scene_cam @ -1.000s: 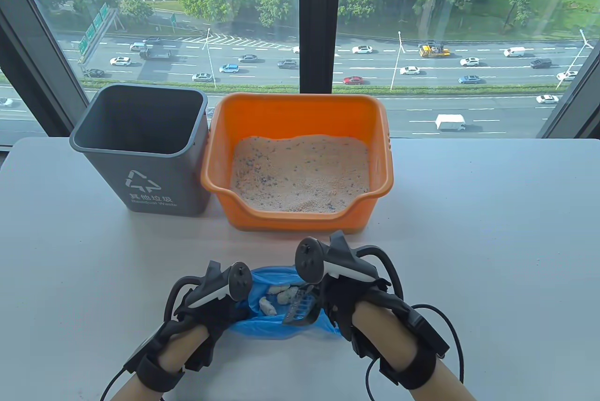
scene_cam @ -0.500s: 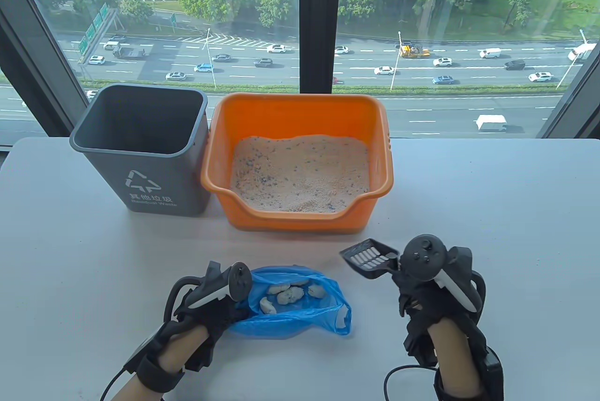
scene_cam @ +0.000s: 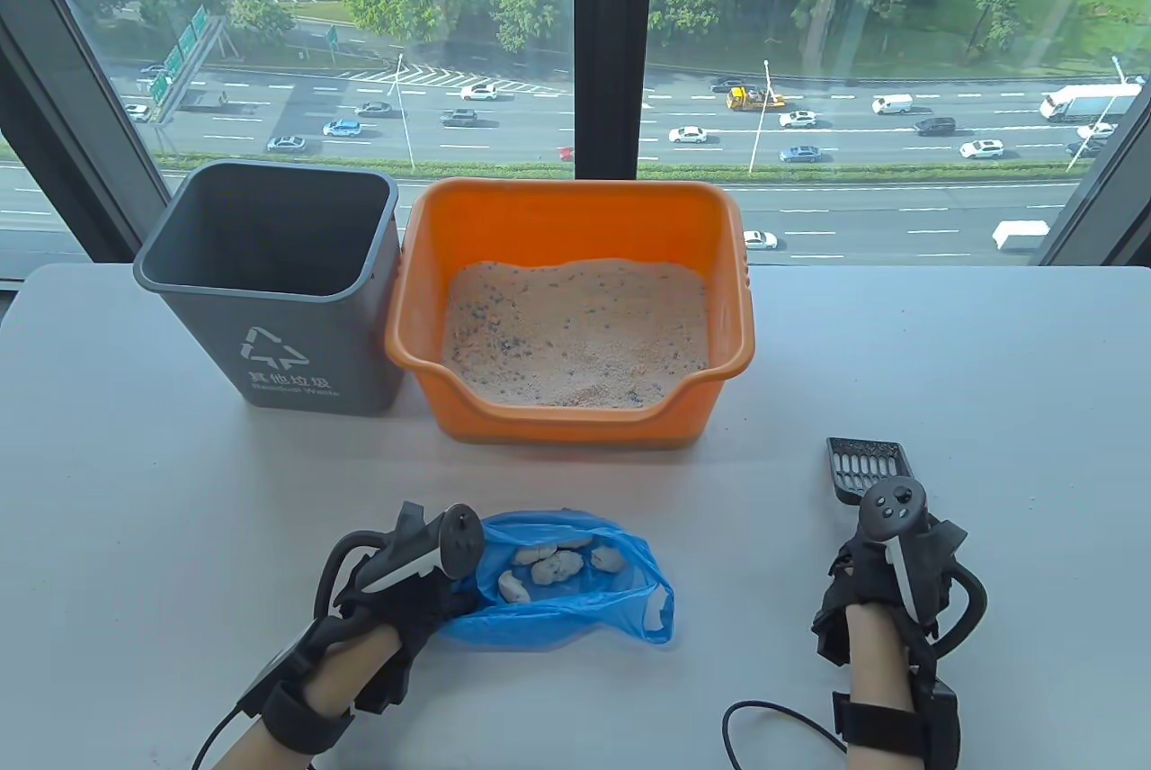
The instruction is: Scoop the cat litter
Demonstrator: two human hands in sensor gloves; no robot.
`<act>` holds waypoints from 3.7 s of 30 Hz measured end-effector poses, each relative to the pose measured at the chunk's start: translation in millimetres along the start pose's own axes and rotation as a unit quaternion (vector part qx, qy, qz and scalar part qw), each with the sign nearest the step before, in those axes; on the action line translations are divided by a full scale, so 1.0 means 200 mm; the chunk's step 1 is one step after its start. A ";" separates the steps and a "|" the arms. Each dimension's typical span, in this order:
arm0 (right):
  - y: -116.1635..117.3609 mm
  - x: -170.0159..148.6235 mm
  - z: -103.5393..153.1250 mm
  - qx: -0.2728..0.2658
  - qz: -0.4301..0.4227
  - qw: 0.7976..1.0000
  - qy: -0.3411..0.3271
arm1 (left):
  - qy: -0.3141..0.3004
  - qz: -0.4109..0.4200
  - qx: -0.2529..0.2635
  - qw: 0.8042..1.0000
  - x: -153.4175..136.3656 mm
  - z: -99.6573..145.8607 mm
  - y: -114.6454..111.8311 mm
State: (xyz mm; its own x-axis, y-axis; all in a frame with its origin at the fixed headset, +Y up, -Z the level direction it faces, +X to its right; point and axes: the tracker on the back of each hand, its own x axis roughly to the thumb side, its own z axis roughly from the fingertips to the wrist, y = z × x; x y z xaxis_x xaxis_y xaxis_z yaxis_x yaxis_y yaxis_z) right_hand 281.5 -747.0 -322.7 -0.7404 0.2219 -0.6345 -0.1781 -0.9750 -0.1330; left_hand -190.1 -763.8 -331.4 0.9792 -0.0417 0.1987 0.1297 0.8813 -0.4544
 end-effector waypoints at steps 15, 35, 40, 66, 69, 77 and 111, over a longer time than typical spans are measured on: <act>0.04 0.00 0.06 0.014 0.066 0.996 0.062 | -0.018 0.046 -0.022 0.999 -0.04 0.00 0.01; 0.13 0.55 0.65 0.200 0.121 0.926 -0.297 | -0.066 0.182 -0.021 0.981 -0.19 0.08 0.11; 0.19 0.57 0.69 0.212 0.099 0.921 -0.311 | -0.075 0.217 -0.029 0.973 -0.24 0.08 0.11; 0.22 0.51 0.59 0.193 0.082 0.945 -0.250 | -0.133 0.414 0.016 0.900 -0.70 0.12 0.13; 0.22 0.50 0.59 0.191 0.083 0.946 -0.249 | -0.100 0.380 0.003 0.919 -0.68 0.09 0.10; 0.17 0.50 0.57 0.186 0.059 0.952 -0.237 | -0.073 0.342 -0.066 0.935 -0.65 0.07 0.05; -0.65 0.85 0.84 -0.084 -0.259 0.855 -0.441 | -0.280 0.526 0.384 0.706 -0.24 0.50 0.56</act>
State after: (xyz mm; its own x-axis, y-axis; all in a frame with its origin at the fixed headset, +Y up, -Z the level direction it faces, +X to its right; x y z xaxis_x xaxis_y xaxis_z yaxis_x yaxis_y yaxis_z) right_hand 69.5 -580.0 -285.4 -0.8044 0.4772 0.3539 -0.5897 -0.7139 -0.3776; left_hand -237.8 -616.1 -303.7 0.2277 0.8284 0.5118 -0.9558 0.2905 -0.0449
